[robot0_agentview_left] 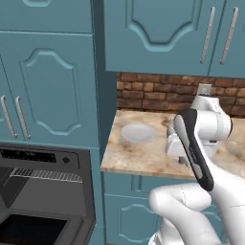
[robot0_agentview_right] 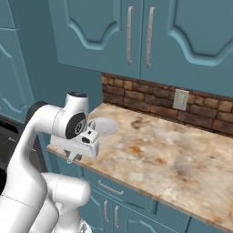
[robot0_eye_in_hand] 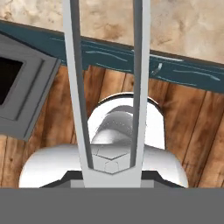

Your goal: Pick up the tongs from the counter and place them near the plate next to the oven.

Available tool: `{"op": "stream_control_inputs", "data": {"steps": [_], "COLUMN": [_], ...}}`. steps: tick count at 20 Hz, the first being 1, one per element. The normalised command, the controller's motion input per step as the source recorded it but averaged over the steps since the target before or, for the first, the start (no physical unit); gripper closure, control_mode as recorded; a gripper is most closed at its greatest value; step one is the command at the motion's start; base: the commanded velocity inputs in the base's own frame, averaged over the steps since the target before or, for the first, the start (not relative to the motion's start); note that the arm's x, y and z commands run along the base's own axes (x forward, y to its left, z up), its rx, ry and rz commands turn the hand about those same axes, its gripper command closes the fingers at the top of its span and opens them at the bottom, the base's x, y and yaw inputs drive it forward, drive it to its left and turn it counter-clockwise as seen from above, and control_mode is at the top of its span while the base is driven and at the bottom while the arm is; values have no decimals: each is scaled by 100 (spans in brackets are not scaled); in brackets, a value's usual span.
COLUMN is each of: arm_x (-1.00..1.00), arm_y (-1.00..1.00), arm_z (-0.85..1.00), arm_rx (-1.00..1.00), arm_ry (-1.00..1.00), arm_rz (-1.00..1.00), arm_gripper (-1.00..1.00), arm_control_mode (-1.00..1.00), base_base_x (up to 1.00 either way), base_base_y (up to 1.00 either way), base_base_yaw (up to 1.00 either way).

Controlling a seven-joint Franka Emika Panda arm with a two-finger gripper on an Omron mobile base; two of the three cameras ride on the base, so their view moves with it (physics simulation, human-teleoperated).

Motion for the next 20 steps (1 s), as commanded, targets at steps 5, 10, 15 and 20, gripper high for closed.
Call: {"op": "stream_control_inputs", "data": {"steps": [5,10,15,20], "arm_x": [74,100,83,48], "arm_y": [-23,-35,-35,-24], "arm_z": [-38,1,0,-15], "arm_rx": [0,-4,-2,0], "arm_ry": [26,26,9,0], "arm_rz": [0,4,6,4], "arm_gripper": [100,100,100,100], "arm_control_mode": [-100,-100,-100,-100], "base_base_x": [0,0,0,0], "base_base_y": [0,0,0,0], "base_base_yaw": [0,0,0,0]}}
